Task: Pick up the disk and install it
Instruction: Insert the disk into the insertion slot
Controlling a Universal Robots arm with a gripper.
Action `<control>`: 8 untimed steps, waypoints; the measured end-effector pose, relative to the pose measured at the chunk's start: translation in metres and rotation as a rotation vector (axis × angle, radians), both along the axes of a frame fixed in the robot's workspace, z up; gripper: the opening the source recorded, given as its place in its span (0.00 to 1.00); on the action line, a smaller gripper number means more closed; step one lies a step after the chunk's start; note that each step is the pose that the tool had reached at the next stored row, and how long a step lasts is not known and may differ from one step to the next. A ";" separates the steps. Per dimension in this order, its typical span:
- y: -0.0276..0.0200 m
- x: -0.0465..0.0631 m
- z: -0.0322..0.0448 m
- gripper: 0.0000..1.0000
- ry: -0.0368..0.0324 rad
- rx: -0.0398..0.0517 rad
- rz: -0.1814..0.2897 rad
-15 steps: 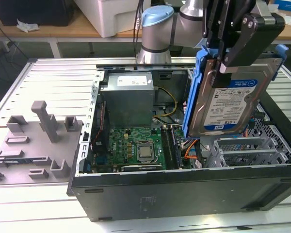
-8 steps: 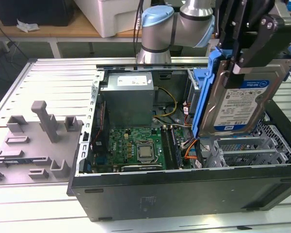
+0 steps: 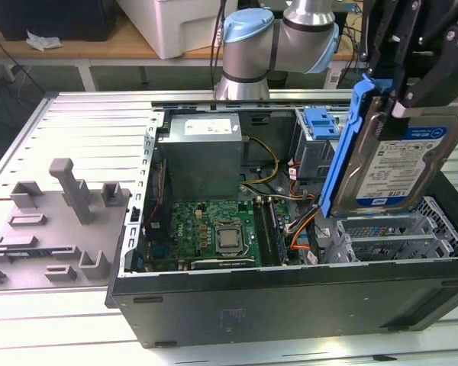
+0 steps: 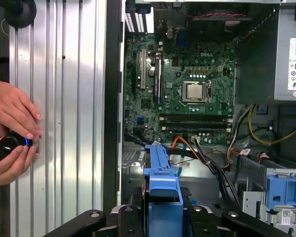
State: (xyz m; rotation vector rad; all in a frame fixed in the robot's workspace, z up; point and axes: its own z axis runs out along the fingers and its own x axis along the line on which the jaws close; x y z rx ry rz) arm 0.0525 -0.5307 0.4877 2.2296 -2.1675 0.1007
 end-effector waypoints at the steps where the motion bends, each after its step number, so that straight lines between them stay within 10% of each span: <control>1: -0.0005 0.001 -0.0002 0.36 0.0001 0.0000 0.000; 8: -0.0028 0.014 -0.0012 0.36 0.0000 0.0002 0.000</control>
